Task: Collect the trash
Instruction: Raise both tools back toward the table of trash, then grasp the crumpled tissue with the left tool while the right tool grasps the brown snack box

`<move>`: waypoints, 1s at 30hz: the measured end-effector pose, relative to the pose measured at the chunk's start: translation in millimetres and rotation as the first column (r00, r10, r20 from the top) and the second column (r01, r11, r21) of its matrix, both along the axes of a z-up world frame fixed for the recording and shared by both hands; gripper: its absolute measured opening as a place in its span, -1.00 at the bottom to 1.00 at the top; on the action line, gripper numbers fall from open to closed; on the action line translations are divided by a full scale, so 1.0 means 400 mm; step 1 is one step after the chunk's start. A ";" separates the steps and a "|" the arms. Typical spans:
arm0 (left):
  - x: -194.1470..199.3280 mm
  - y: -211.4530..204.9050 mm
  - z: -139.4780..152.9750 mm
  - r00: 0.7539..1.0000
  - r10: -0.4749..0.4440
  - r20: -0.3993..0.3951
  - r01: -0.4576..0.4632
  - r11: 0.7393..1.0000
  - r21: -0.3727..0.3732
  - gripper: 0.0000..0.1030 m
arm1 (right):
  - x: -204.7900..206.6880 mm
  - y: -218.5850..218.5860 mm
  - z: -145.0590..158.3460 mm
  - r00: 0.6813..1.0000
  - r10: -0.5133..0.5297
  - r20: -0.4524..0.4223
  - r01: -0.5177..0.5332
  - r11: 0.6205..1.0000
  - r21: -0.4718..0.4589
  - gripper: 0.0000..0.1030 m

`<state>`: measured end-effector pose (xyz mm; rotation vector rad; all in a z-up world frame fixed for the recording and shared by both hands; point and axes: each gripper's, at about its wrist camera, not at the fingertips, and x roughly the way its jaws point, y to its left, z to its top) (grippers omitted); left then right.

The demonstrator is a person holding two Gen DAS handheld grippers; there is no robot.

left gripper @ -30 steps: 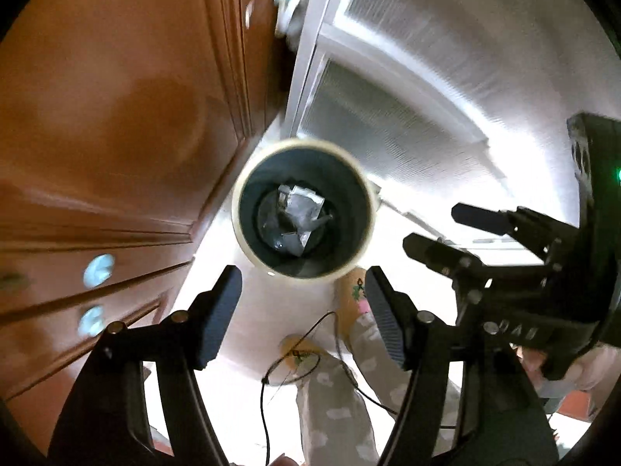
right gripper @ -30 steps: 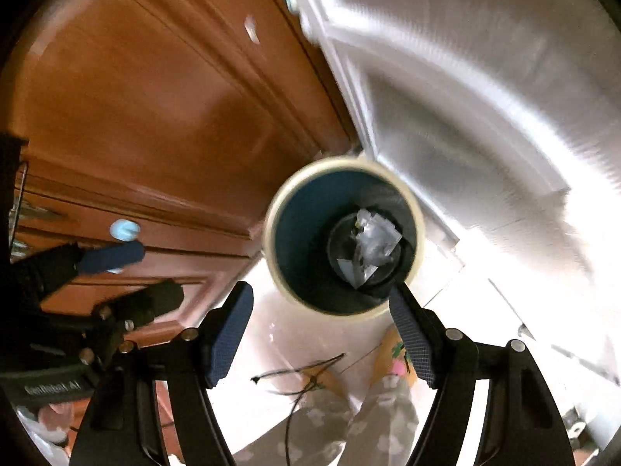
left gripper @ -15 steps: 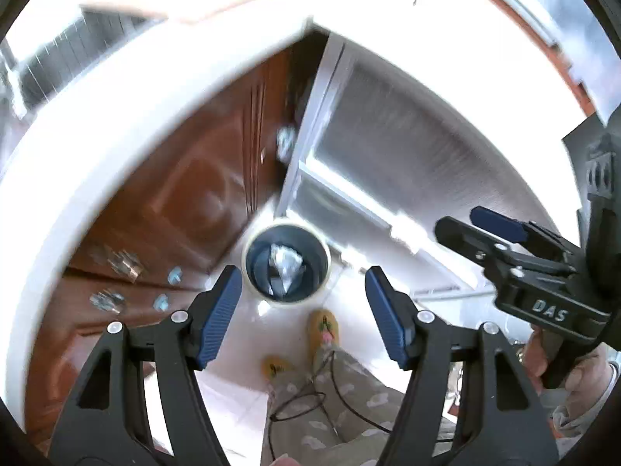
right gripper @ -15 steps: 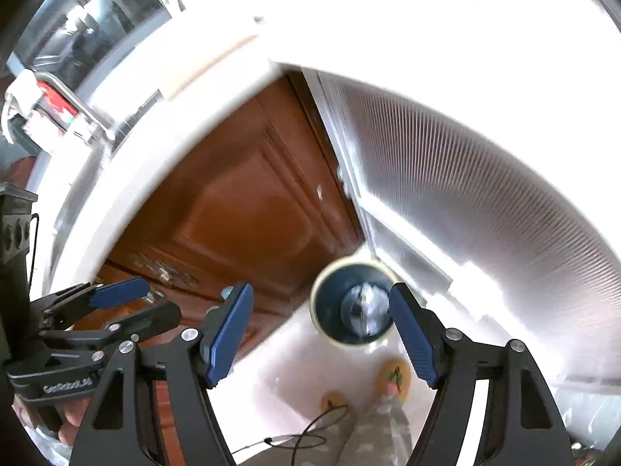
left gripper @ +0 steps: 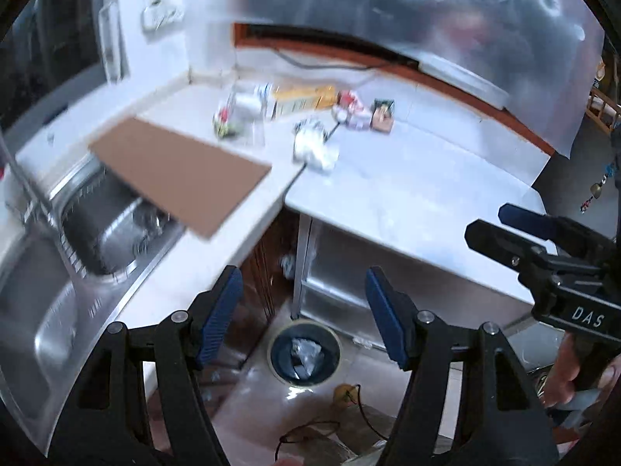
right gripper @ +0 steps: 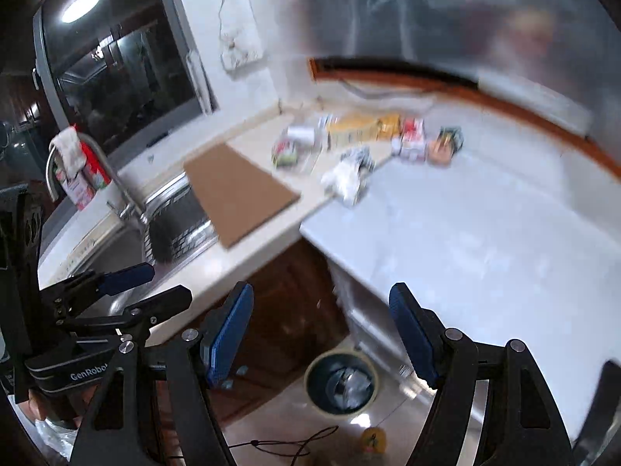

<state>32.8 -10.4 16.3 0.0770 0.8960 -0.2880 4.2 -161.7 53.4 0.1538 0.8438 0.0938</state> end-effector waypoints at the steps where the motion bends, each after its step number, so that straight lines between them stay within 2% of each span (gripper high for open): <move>1: 0.017 -0.009 0.022 1.000 0.000 0.003 0.000 1.000 0.000 0.23 | 0.015 -0.017 0.008 1.000 -0.008 0.002 0.008 1.000 -0.002 0.43; 5: 0.105 -0.048 0.075 1.000 -0.002 -0.002 0.002 1.000 -0.023 0.23 | 0.116 -0.099 0.063 0.999 -0.052 -0.017 0.052 0.998 0.024 0.43; 6: 0.132 -0.058 0.081 1.000 -0.005 -0.009 0.005 1.000 -0.028 0.23 | 0.153 -0.136 0.032 0.998 -0.058 -0.020 0.059 0.998 0.039 0.43; 8: 0.192 -0.079 0.073 1.000 -0.009 -0.024 0.008 0.999 -0.035 0.23 | 0.216 -0.189 0.033 0.997 -0.076 -0.024 0.077 0.995 0.056 0.43; 11: 0.304 -0.106 0.052 0.998 0.004 -0.063 -0.007 0.999 -0.050 0.23 | 0.323 -0.276 -0.019 0.994 -0.098 -0.038 0.100 0.993 0.062 0.43; 15: 0.463 -0.142 -0.010 0.994 0.028 -0.107 -0.035 0.998 -0.061 0.23 | 0.500 -0.398 -0.101 0.988 -0.130 -0.078 0.136 0.988 0.076 0.43; 20: 0.660 -0.194 -0.124 0.985 0.048 -0.166 -0.056 0.998 -0.040 0.23 | 0.722 -0.542 -0.219 0.976 -0.173 -0.131 0.183 0.980 0.074 0.43; 25: 0.805 -0.237 -0.262 0.965 0.081 -0.249 -0.085 0.996 -0.005 0.23 | 0.920 -0.632 -0.387 0.955 -0.236 -0.179 0.249 0.967 0.054 0.39; 30: 0.882 -0.264 -0.376 0.941 0.115 -0.318 -0.115 0.993 0.021 0.23 | 1.051 -0.677 -0.523 0.926 -0.296 -0.233 0.313 0.949 0.038 0.27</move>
